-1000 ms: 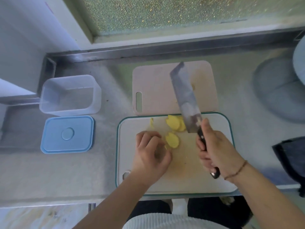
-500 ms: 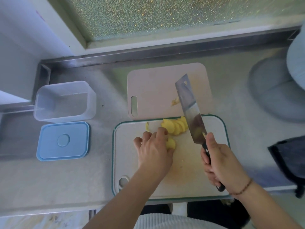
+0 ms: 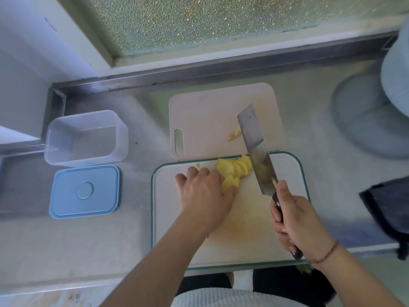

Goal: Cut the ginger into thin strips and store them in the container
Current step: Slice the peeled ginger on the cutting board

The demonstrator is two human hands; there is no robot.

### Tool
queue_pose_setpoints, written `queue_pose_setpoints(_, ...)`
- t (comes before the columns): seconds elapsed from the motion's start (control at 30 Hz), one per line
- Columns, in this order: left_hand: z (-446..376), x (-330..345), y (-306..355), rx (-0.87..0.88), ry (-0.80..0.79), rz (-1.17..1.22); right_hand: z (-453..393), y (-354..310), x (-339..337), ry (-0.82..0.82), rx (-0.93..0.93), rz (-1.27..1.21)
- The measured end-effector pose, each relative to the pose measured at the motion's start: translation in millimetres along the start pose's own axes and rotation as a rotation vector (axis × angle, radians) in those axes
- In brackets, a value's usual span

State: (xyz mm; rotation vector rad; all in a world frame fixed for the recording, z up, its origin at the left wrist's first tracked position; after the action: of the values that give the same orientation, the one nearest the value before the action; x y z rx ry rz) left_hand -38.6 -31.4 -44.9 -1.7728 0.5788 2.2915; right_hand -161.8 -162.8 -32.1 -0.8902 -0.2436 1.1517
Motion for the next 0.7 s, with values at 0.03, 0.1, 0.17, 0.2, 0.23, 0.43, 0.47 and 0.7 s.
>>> queue_pose_setpoints(0.03,0,2,3,0.004,0.012,-0.007,0,1,1,0.0,-0.004,0.003)
queue_pose_setpoints(0.1,-1,5,6,0.007,0.06,0.016,1,4,2,0.001,-0.008,0.006)
queue_pose_setpoints(0.17,0,6,9,0.017,0.087,0.072,2,5,1,0.002,-0.012,0.019)
queue_pose_setpoints(0.2,2,5,10,0.025,0.088,0.101,2,5,1,0.003,-0.014,0.022)
queue_pose_setpoints(0.23,3,5,10,0.031,0.086,0.123,2,5,1,0.005,-0.016,0.018)
queue_pose_setpoints(0.43,-6,-4,-17,-0.237,0.021,0.6,5,8,-3,0.017,-0.006,-0.001)
queue_pose_setpoints(0.47,-8,-6,-23,-0.325,0.047,0.763,5,8,-3,0.017,-0.002,-0.004)
queue_pose_setpoints(0.7,-21,9,-24,-0.158,0.204,0.523,11,11,1,0.02,0.007,0.011)
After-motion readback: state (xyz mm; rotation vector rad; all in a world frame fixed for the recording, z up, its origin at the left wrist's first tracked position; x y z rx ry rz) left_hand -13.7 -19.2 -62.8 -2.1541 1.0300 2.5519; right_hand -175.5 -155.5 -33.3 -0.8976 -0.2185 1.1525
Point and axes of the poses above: each hand's wrist, its own z-axis away from the middle knuckle, its own x-axis out of the palm, y = z × x, the point moved 7 cm from there along -z, towards the middle knuckle, and after that the axes turned 10 degrees about y, right-handed, at the moved point
